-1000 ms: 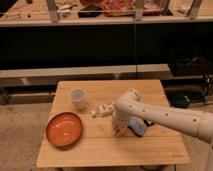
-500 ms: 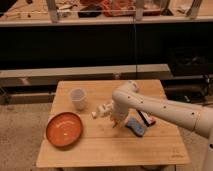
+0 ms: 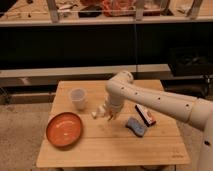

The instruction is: Place the pepper in the ceramic cup

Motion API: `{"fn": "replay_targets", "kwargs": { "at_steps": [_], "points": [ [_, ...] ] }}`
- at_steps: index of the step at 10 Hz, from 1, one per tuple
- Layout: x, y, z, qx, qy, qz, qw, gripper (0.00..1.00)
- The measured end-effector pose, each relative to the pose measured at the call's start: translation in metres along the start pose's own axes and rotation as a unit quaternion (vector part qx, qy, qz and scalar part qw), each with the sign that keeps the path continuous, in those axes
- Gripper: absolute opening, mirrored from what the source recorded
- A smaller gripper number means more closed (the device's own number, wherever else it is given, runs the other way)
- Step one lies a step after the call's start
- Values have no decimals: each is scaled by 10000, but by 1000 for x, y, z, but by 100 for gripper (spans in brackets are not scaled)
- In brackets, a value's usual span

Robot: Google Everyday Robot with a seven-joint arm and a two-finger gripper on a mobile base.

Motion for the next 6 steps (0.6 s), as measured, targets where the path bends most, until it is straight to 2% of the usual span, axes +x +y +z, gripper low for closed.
{"fn": "replay_targets", "kwargs": {
  "at_steps": [4,6],
  "points": [
    [1,-43,-24,80,135,-114,9998,3],
    [2,-45,-29,49,205,-142,9997,3]
  ]
}}
